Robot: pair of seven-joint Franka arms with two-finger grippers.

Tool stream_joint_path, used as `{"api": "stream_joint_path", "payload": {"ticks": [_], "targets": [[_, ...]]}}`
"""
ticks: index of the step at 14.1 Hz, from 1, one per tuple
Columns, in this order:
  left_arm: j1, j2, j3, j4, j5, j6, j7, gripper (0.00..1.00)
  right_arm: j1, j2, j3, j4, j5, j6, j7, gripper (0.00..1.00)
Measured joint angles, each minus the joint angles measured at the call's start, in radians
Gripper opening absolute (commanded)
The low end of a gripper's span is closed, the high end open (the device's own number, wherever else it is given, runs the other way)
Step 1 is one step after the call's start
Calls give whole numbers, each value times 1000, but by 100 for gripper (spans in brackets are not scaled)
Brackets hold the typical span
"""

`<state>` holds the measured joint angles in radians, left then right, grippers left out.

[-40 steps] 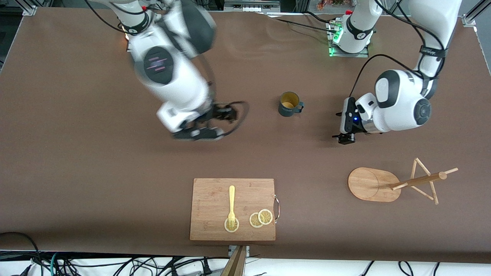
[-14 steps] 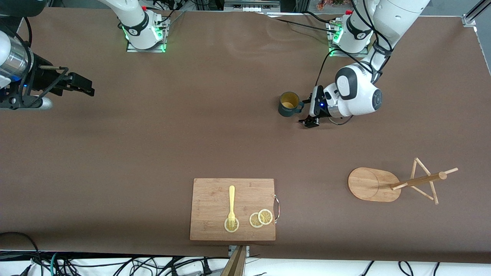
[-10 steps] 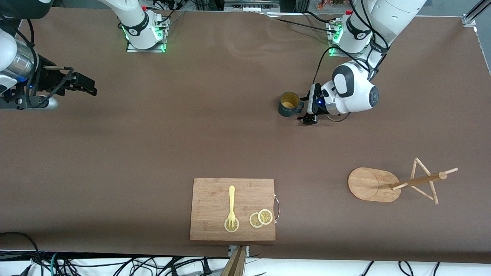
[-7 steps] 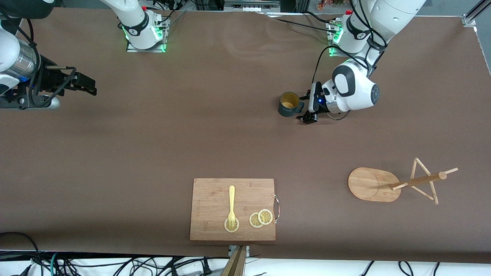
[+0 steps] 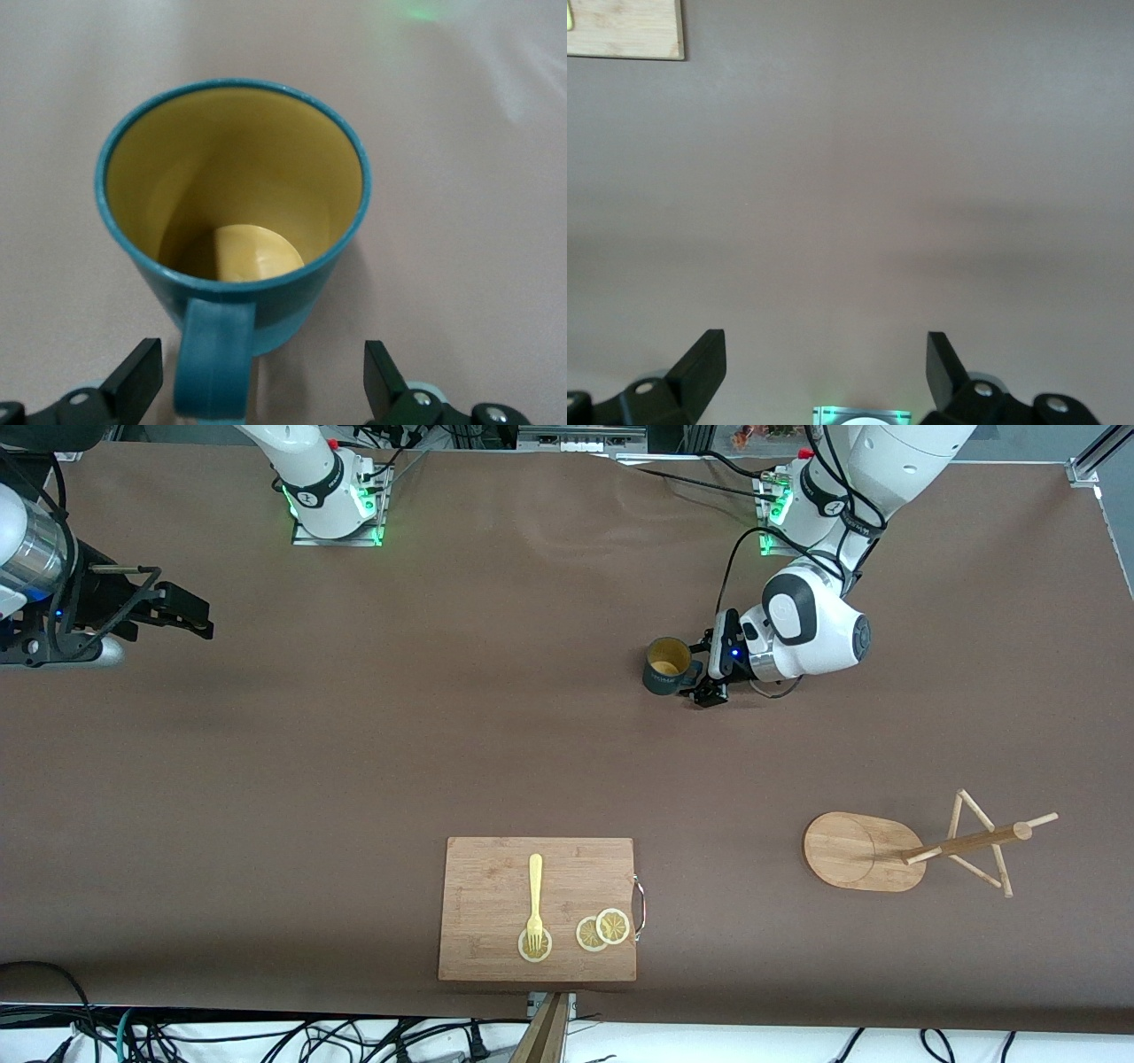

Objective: Pass cup and hang on rack
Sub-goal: 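Carry the teal mug by its handle with the left gripper toward the rack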

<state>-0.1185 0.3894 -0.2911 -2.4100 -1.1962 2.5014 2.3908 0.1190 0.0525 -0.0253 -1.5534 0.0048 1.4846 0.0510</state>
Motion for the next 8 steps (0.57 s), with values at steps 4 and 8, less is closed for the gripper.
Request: {"api": "stream_joint_path", "payload": {"ticks": [4,8], "targets": [[-1,0,-1,0,0,0,24,24,0,0,1,-1,-11,5,-14,100],[-1,0,-1,0,0,1,27,0,0,0,8,21,-11,13,-16,100]]}}
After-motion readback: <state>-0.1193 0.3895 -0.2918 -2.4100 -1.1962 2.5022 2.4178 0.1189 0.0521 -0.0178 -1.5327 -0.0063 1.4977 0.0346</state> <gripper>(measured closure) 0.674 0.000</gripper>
